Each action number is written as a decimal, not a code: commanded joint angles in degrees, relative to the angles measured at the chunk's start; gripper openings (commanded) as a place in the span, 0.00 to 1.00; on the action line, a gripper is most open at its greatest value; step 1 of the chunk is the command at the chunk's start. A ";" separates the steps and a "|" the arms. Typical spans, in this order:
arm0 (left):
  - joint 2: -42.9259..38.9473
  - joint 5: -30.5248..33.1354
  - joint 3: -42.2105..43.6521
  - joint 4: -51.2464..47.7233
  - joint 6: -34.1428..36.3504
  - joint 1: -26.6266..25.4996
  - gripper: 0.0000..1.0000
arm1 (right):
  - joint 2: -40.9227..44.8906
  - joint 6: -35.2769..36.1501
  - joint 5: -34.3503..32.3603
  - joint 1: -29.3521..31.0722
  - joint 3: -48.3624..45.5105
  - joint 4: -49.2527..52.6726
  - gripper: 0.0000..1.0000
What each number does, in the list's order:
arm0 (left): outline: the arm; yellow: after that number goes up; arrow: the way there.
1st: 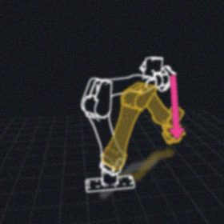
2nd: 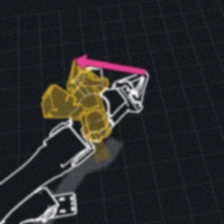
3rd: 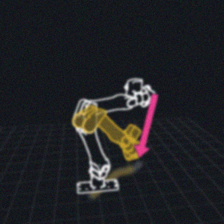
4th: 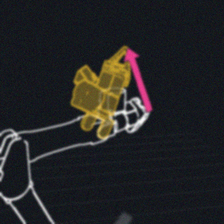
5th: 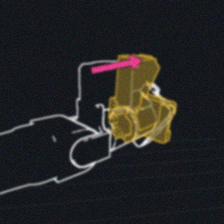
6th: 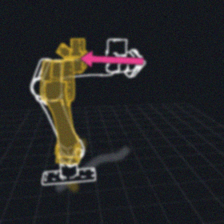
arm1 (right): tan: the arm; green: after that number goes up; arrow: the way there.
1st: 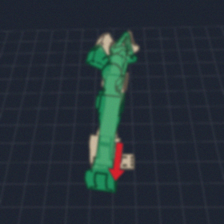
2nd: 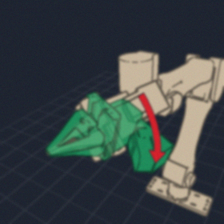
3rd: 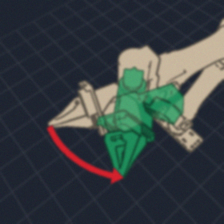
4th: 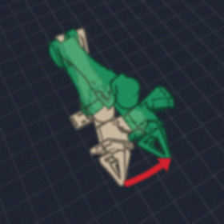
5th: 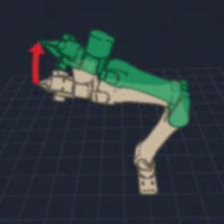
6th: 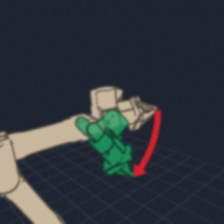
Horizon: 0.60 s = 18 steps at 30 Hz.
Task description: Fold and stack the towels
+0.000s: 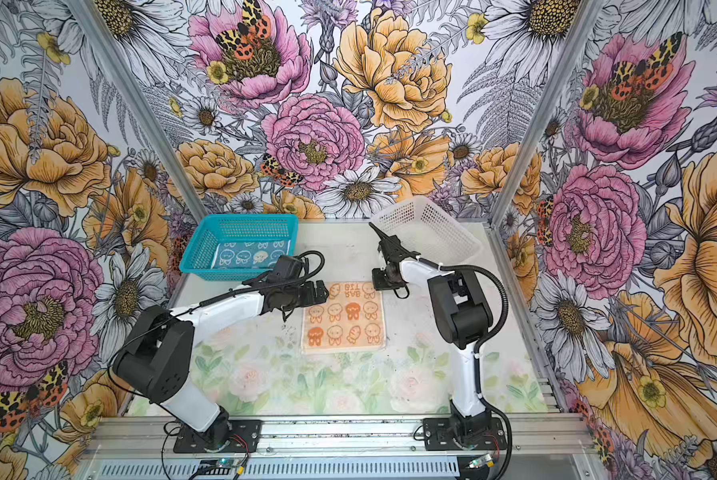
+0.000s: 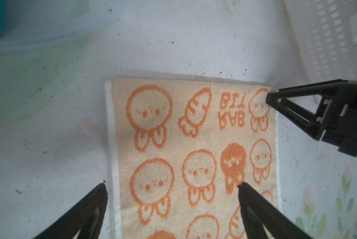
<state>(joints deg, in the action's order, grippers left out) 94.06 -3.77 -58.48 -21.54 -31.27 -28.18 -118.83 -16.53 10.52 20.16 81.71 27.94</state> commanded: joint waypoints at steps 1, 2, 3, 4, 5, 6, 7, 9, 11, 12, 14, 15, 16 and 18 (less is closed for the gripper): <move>0.95 2.06 -2.24 -1.35 2.17 1.10 0.99 | -2.45 0.01 0.99 -0.31 1.51 0.95 0.30; 1.34 2.33 -2.75 -1.69 2.55 1.37 0.99 | -2.46 0.01 0.98 -0.35 1.68 0.95 0.27; 1.88 2.92 -3.22 -2.19 2.98 1.60 0.99 | -2.49 0.01 0.99 -0.35 1.74 0.93 0.25; 2.29 3.48 -3.75 -2.73 3.48 1.71 0.99 | -2.58 0.01 1.07 -0.37 1.86 0.89 0.23; 2.97 4.45 -4.51 -3.32 4.06 1.86 0.99 | -2.66 0.09 1.26 -0.37 1.79 0.93 0.20; 3.82 5.20 -5.29 -3.81 4.49 2.14 0.99 | -2.79 0.14 1.42 -0.37 1.86 0.93 0.17; 4.54 5.34 -5.89 -3.85 4.69 2.40 0.99 | -3.01 0.15 1.53 -0.37 1.83 0.95 0.13; 6.88 5.35 -7.64 -3.77 5.35 2.94 0.99 | -3.33 0.22 1.56 -0.32 1.87 0.97 0.07; 9.23 5.38 -9.71 -4.11 6.38 3.14 0.99 | -3.31 0.44 1.82 -0.39 1.72 0.94 0.02; 9.66 5.71 -10.62 -4.10 6.84 3.22 0.98 | -3.22 0.70 1.87 -0.37 1.63 0.93 0.01; 13.88 6.11 -12.83 -4.05 7.98 3.28 0.90 | -2.93 1.15 1.66 -0.37 1.52 0.95 0.00; 15.07 6.34 -13.66 -4.10 8.35 3.31 0.87 | -2.79 1.24 1.61 -0.26 1.44 0.92 0.00; 16.37 6.59 -14.70 -4.32 8.62 3.39 0.82 | -2.70 1.42 1.60 -0.35 1.43 0.93 0.00; 18.06 6.24 -16.23 -4.70 8.77 3.60 0.70 | -2.56 1.46 1.65 -0.38 1.37 0.94 0.00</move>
<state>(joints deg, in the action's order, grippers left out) 110.67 0.93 -72.69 -25.28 -24.45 -25.06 -120.05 -16.05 12.03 19.88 82.89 27.94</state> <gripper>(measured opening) 0.729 0.048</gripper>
